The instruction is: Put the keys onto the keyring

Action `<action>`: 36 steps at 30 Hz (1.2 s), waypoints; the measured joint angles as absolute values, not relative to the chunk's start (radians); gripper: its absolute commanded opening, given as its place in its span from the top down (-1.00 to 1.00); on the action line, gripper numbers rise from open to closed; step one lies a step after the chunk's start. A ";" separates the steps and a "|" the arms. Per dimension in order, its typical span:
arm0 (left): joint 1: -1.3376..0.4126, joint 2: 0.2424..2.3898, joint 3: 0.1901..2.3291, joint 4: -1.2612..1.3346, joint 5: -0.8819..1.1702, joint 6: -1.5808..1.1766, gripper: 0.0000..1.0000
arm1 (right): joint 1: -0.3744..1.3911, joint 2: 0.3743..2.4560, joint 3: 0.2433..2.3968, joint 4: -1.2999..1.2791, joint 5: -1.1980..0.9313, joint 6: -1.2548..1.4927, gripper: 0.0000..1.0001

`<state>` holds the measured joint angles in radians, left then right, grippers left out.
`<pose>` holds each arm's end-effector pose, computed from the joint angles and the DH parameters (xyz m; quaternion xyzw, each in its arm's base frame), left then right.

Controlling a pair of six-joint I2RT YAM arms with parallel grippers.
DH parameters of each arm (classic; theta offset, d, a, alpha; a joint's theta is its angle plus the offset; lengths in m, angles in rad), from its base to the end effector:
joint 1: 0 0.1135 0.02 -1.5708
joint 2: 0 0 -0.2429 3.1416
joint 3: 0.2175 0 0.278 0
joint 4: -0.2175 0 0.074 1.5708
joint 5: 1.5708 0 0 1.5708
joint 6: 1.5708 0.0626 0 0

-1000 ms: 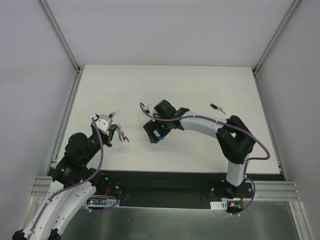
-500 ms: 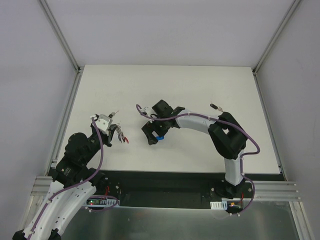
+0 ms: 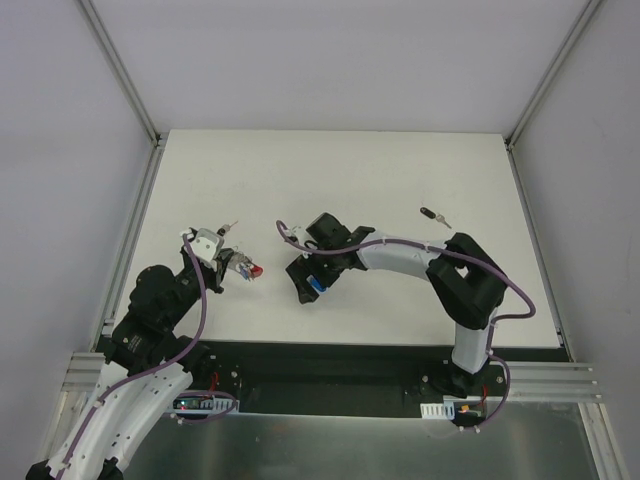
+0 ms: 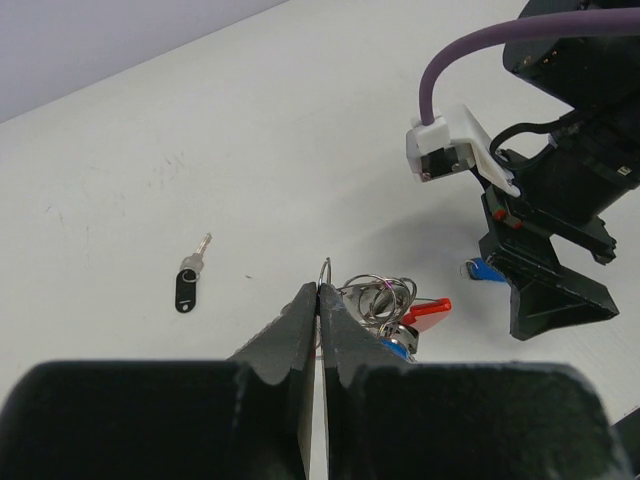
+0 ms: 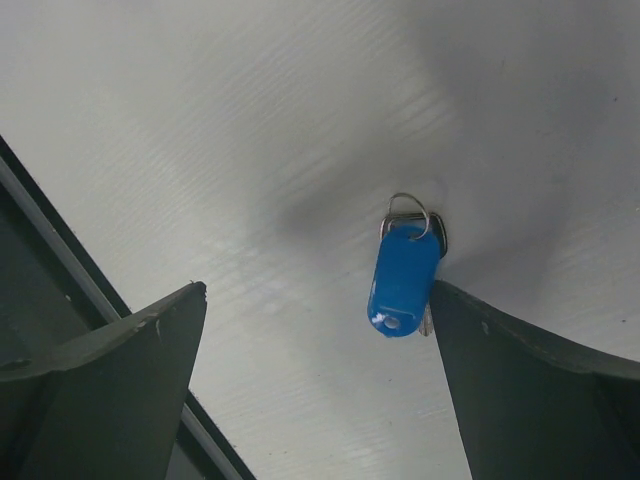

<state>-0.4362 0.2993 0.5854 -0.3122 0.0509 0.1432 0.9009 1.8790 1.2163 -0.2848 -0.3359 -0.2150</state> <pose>0.1508 -0.0738 0.3157 0.2216 0.6811 -0.1199 0.6875 0.2460 0.3438 0.1172 -0.5403 0.7690 0.2515 0.2312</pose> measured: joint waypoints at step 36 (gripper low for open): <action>-0.419 0.232 0.574 -0.311 0.079 0.141 1.00 | 0.871 2.143 1.746 -0.803 -0.323 -0.708 0.36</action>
